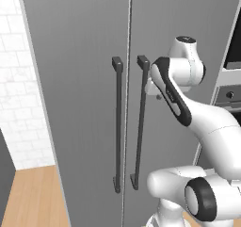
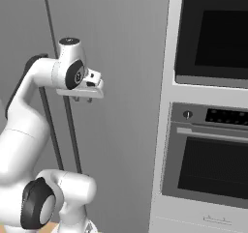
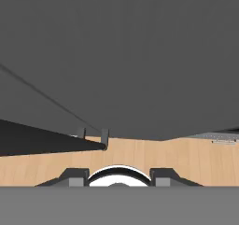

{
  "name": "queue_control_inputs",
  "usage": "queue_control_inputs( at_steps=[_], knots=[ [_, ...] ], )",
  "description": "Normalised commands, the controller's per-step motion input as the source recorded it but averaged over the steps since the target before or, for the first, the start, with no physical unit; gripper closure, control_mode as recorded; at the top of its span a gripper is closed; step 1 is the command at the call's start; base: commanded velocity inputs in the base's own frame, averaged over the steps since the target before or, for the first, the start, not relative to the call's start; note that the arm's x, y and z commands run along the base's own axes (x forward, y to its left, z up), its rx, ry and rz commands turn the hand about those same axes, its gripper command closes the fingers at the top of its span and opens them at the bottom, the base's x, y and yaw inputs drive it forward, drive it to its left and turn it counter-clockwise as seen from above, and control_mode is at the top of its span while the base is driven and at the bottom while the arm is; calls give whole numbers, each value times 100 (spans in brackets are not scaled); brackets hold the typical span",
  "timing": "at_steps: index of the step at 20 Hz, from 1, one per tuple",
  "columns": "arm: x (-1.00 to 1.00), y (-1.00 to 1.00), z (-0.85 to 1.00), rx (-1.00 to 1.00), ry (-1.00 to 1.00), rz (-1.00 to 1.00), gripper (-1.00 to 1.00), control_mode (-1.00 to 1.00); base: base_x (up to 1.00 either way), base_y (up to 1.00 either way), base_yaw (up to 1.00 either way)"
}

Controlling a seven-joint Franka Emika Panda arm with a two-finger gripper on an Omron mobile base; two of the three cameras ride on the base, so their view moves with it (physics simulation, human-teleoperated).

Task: Grab a lemon wedge from the fridge and one ice cube from the ice bowl, and put them in the glass of lemonade.

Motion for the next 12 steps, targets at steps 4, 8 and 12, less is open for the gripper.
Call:
queue_control_inputs(
  at_steps=[4, 8, 12],
  knots=[
    [-32, 0, 0, 0, -3, 0, -100, -100, 0, 0, 0],
    [-54, 24, -10, 0, -9, -1, -100, -100, 0, 0, 0],
    [-68, 9, -46, 0, -11, -1, -100, -100, 0, 0, 0]
  ],
)
